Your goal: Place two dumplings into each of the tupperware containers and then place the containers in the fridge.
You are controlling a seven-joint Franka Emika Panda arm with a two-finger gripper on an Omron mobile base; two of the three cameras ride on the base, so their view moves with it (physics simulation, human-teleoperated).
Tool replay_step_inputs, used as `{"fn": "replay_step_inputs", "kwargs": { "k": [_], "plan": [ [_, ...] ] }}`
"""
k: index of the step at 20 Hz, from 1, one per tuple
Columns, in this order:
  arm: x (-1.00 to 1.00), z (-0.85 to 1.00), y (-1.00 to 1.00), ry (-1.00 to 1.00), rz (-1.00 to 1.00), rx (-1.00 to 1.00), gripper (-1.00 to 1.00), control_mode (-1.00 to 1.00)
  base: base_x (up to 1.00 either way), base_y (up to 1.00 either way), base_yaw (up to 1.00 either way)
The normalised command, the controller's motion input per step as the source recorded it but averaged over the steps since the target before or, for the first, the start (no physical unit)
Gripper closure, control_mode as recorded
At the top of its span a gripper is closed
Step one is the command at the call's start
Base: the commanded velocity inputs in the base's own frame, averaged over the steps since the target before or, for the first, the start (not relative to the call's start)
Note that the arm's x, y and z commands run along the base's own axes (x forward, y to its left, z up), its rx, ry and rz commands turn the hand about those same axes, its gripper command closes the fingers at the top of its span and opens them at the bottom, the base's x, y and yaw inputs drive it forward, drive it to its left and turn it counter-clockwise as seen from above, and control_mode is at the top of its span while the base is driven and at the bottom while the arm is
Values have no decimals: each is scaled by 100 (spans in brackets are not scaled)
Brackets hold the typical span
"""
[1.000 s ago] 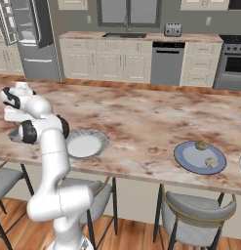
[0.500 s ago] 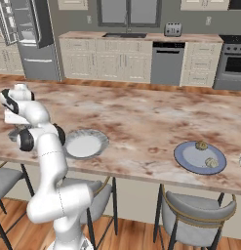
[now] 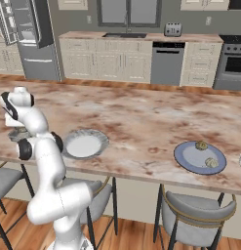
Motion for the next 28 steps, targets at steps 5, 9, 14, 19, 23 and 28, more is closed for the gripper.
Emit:
{"fn": "replay_step_inputs", "kwargs": {
  "k": [5,9,14,19,23,28],
  "plan": [
    [0,0,0,0,0,0,-100,-100,0,0,0],
    [4,0,0,0,0,0,-100,-100,0,0,0],
    [5,0,-5,0,0,0,-100,-100,0,0,0],
    [0,36,-33,0,-7,4,-100,-100,0,0,0],
    [-10,31,-67,1,-10,4,-100,-100,0,0,0],
    [0,-23,-60,-4,-14,6,-100,-100,0,0,0]
  ]
}}
